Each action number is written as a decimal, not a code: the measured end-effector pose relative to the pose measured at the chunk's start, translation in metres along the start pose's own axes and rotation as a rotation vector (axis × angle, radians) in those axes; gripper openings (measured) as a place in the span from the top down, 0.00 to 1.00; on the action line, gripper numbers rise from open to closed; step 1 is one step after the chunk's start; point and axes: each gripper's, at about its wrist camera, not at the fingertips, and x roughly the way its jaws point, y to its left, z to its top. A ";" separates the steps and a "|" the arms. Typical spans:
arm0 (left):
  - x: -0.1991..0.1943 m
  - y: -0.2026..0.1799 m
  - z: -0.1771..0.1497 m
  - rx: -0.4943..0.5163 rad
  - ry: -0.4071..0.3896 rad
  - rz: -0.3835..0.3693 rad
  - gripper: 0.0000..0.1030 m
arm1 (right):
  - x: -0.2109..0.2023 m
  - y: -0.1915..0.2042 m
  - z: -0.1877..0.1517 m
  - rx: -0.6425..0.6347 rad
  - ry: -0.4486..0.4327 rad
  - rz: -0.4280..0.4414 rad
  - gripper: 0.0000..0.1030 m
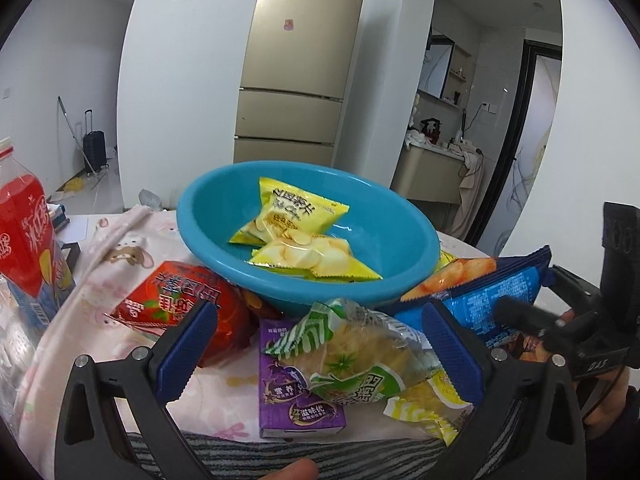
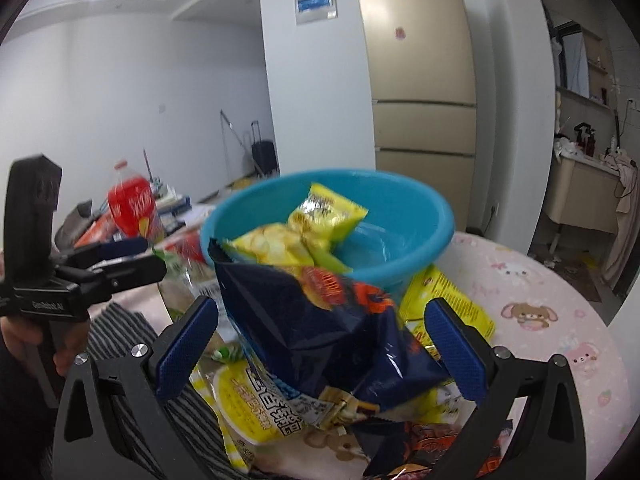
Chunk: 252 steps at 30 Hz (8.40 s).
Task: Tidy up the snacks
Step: 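Lower the right gripper onto the blue bag beside the basin and grasp it, then grasp the red chip bag with the left gripper while the right gripper holds the blue bag, then lift the red bag and blue bag and carry both over the basin, then open both grippers to drop the red and blue bags into the basin, then move both tools away from the basin toward the snack bags on the table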
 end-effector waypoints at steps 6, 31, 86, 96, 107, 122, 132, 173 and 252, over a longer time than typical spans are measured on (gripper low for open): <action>0.011 -0.004 -0.006 0.005 0.043 -0.017 0.00 | 0.019 0.003 -0.008 -0.040 0.088 -0.053 0.00; 0.010 0.106 -0.003 -0.372 0.037 0.098 0.00 | -0.005 -0.017 0.000 0.110 -0.054 0.045 0.22; -0.001 0.142 -0.009 -0.575 -0.050 0.076 0.32 | -0.011 -0.027 0.001 0.143 -0.118 0.049 0.22; -0.020 0.118 0.005 -0.475 -0.119 0.048 0.32 | -0.011 -0.024 -0.001 0.146 -0.083 0.255 0.22; -0.063 0.068 0.021 -0.299 -0.222 0.024 0.32 | -0.040 -0.030 0.006 0.196 -0.235 0.266 0.22; -0.139 -0.020 0.084 -0.075 -0.355 -0.013 0.32 | -0.122 0.030 0.106 0.023 -0.462 0.128 0.22; -0.158 -0.033 0.127 -0.027 -0.479 0.002 0.32 | -0.127 0.028 0.153 0.056 -0.606 0.071 0.22; 0.096 0.058 0.143 -0.143 -0.032 0.143 0.32 | 0.094 -0.073 0.122 0.436 -0.056 -0.015 0.21; -0.101 -0.047 0.158 0.090 -0.365 0.102 0.00 | -0.073 0.017 0.152 0.090 -0.403 -0.010 0.00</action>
